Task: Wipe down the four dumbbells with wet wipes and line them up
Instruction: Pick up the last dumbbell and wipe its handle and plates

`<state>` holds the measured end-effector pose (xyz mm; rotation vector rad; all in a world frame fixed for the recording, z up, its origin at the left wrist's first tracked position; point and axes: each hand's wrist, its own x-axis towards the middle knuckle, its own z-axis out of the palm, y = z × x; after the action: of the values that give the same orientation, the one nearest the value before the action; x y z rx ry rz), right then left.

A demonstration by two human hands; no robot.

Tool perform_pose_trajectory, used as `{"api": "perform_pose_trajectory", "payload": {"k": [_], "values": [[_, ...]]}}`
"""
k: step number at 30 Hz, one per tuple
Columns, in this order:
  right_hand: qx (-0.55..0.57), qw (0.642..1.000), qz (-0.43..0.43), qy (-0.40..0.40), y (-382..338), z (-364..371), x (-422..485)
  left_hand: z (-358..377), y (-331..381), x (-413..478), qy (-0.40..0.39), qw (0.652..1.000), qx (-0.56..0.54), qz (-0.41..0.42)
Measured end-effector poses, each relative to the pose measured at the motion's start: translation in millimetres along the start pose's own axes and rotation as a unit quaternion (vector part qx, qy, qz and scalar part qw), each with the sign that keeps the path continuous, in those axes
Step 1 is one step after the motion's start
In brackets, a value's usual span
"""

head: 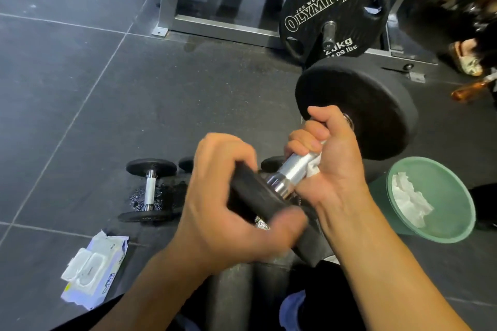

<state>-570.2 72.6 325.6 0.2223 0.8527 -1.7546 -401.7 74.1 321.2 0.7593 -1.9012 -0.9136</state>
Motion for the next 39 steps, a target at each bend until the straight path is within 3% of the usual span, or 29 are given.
{"api": "perform_pose_trajectory", "payload": {"k": [2, 4, 6, 7, 8, 9, 10, 11, 14, 17, 19, 20, 21, 22, 23, 24, 25, 26, 27, 28, 29, 30, 31, 32, 33, 34, 36, 39], "values": [[-0.005, 0.999, -0.019, 0.029, 1, -3, 2, -2, -10, -6, -0.05, 0.968, 0.158, 0.188], [0.01, 0.999, -0.037, 0.035, 0, -6, 3, 0, -18, -14, -0.035, 0.966, 0.159, 0.202], [0.029, 0.998, -0.044, 0.022, -7, -7, 1, 3, -19, -14, 0.056, 0.996, 0.053, 0.039], [0.039, 0.998, -0.04, 0.006, -11, -6, -1, 4, -20, -13, 0.107, 0.986, -0.052, -0.119], [0.049, 0.998, -0.033, -0.014, -14, -4, -3, 5, -22, -9, 0.123, 0.925, -0.203, -0.297], [0.054, 0.998, -0.026, -0.035, -16, -3, -5, 7, -26, -5, 0.099, 0.814, -0.341, -0.459], [0.055, 0.997, -0.021, -0.053, -18, -1, -7, 10, -29, -2, 0.035, 0.703, -0.427, -0.567], [0.054, 0.996, -0.017, -0.07, -19, 0, -9, 12, -29, -2, -0.012, 0.626, -0.476, -0.617], [0.04, 0.992, -0.006, -0.116, -14, -2, -10, 18, -19, 2, 0.016, 0.562, -0.534, -0.631], [0.002, 0.988, 0.013, -0.151, -8, -1, -11, 16, -9, 8, 0.051, 0.56, -0.573, -0.595], [-0.002, 0.988, 0.021, -0.152, -7, 3, -12, 19, -3, 6, 0.09, 0.601, -0.569, -0.554], [0.001, 0.99, 0.026, -0.138, -7, 4, -12, 20, -1, 4, 0.125, 0.639, -0.548, -0.525], [0.008, 0.993, 0.032, -0.115, -7, 5, -11, 20, 1, 2, 0.151, 0.701, -0.515, -0.47], [0.017, 0.995, 0.04, -0.086, -6, 5, -10, 17, 1, 0, 0.155, 0.788, -0.461, -0.378], [0.026, 0.997, 0.045, -0.054, -4, 4, -9, 13, 1, -3, 0.127, 0.886, -0.364, -0.258], [0.033, 0.998, 0.046, -0.022, -2, 1, -9, 10, -2, -6, 0.084, 0.96, -0.232, -0.133], [0.035, 0.998, 0.042, 0.008, 0, -1, -7, 8, -7, -10, 0.058, 0.992, -0.114, -0.011], [0.031, 0.998, 0.041, 0.031, 3, -3, -7, 5, -10, -13, 0.058, 0.994, -0.06, 0.066], [0.024, 0.998, 0.039, 0.044, 5, -5, -9, 2, -11, -16, 0.09, 0.991, -0.066, 0.076], [0.021, 0.998, 0.033, 0.046, 6, -6, -10, -1, -13, -15, 0.136, 0.983, -0.118, 0.018], [0.019, 0.999, 0.024, 0.04, 7, -7, -12, -4, -15, -12, 0.18, 0.961, -0.186, -0.096], [0.013, 0.999, 0.015, 0.03, 8, -6, -13, -7, -13, -7, 0.207, 0.911, -0.257, -0.247], [0.005, 1.0, 0.007, 0.017, 7, -5, -16, -7, -18, -5, 0.205, 0.828, -0.325, -0.407], [-0.004, 1.0, 0.001, 0.001, 7, -4, -17, -7, -22, -4, 0.156, 0.734, -0.385, -0.538], [-0.014, 1.0, -0.002, -0.016, 7, -3, -18, -6, -23, -5, 0.096, 0.651, -0.442, -0.609], [-0.024, 0.999, -0.001, -0.034, 7, -1, -19, -3, -20, -6, 0.059, 0.597, -0.485, -0.636], [-0.038, 0.998, 0.007, -0.056, 7, 0, -21, 3, -18, -11, 0.056, 0.555, -0.535, -0.635], [-0.028, 0.997, 0.033, -0.061, 9, 2, -19, 8, -18, -8, 0.092, 0.585, -0.547, -0.591]]}}
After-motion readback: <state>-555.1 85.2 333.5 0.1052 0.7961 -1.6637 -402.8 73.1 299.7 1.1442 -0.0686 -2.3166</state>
